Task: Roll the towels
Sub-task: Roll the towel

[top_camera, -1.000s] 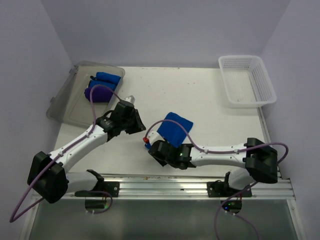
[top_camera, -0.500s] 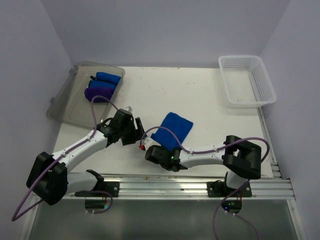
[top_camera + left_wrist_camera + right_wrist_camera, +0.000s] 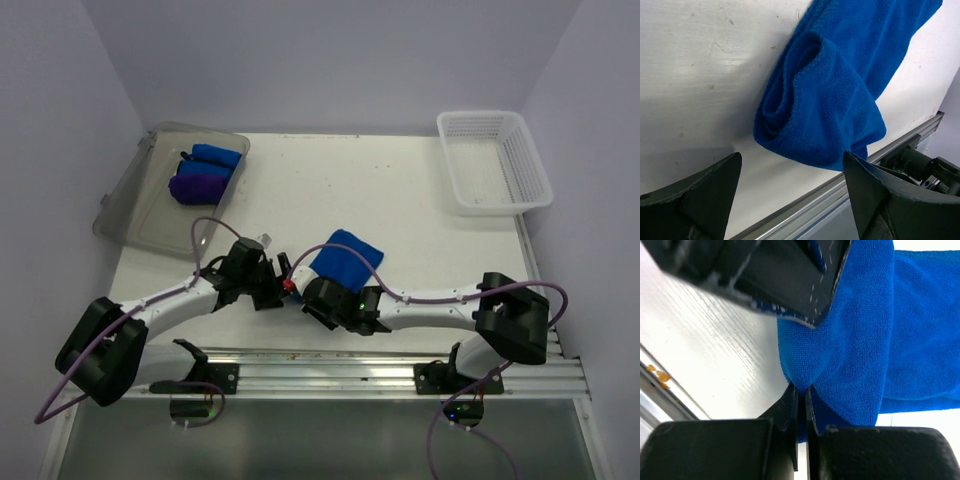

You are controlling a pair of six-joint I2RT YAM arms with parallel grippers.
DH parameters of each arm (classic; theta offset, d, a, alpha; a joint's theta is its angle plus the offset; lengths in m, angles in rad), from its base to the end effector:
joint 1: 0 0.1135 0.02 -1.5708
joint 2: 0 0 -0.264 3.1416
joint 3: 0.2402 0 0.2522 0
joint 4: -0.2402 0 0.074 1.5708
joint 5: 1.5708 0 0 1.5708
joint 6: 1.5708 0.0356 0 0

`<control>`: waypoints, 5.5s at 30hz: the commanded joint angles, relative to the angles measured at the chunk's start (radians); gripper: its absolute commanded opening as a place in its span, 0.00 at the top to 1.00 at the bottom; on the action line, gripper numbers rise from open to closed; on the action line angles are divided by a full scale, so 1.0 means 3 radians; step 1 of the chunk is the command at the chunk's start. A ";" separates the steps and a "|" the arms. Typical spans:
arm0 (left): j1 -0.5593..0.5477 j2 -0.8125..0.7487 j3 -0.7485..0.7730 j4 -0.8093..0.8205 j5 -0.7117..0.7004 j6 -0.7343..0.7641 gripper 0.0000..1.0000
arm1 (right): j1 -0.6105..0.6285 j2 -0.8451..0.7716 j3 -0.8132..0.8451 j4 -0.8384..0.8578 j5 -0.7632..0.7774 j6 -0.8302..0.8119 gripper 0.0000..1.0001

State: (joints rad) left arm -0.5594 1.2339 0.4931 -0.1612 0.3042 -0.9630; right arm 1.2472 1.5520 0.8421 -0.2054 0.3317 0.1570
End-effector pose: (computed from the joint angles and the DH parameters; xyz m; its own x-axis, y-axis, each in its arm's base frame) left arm 0.1816 -0.1263 0.1569 -0.9246 -0.3452 -0.1612 -0.1668 0.7473 -0.6432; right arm 0.1082 0.2860 0.1780 -0.3793 -0.6659 -0.6424 -0.7836 0.6004 -0.1597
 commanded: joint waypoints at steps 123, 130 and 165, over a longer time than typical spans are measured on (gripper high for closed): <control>-0.0058 0.0698 0.0207 0.0547 -0.0268 0.0096 0.66 | -0.1509 -0.0428 0.0200 -0.0649 -0.2169 0.0663 0.38; -0.0058 0.0791 0.0259 0.0542 -0.0252 0.0122 0.66 | -0.1202 -0.0383 0.0138 -0.0624 -0.1868 0.0443 0.37; 0.0039 0.0872 0.0484 0.0261 -0.0298 0.0265 0.66 | -0.1611 0.0394 -0.0199 0.0070 -0.3151 0.1399 1.00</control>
State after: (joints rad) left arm -0.5621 1.4605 0.6281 -0.0433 0.2680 -0.9310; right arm 0.7746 1.6207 0.8242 -0.2268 -0.5808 0.5232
